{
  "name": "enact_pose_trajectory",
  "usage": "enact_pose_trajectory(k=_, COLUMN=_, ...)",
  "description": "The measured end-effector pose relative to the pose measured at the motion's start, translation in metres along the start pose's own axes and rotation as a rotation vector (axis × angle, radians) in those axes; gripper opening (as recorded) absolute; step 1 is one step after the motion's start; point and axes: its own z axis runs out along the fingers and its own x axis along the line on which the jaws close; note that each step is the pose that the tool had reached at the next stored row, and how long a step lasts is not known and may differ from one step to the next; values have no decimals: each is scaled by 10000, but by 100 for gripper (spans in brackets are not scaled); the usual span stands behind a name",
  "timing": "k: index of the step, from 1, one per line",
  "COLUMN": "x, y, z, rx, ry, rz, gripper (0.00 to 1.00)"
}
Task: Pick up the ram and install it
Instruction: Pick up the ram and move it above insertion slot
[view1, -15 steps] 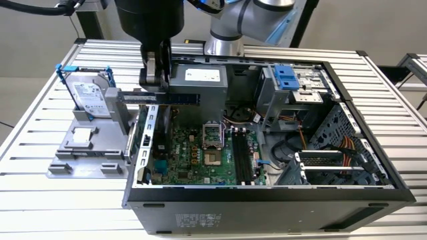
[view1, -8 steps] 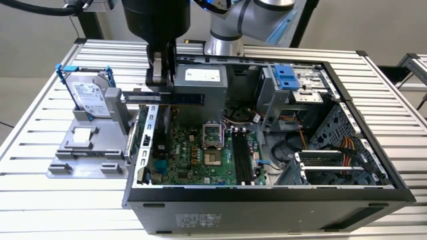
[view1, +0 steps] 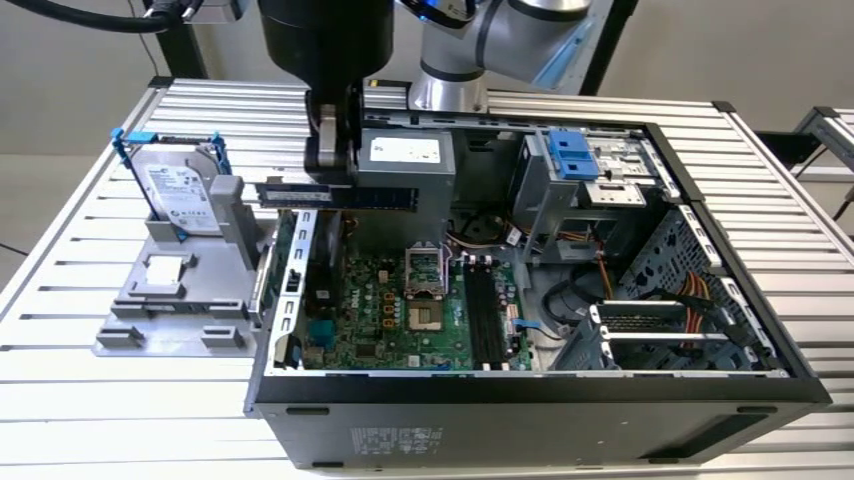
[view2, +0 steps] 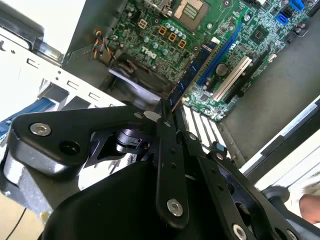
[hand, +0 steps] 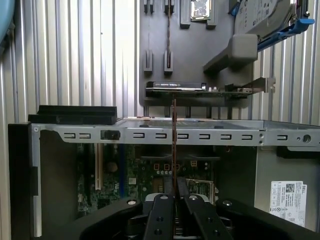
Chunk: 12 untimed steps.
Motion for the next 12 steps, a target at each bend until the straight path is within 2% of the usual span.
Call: enact_pose_trajectory(k=12, x=-1, y=-123, z=0, rx=0, ry=0, rz=-1, gripper=0)
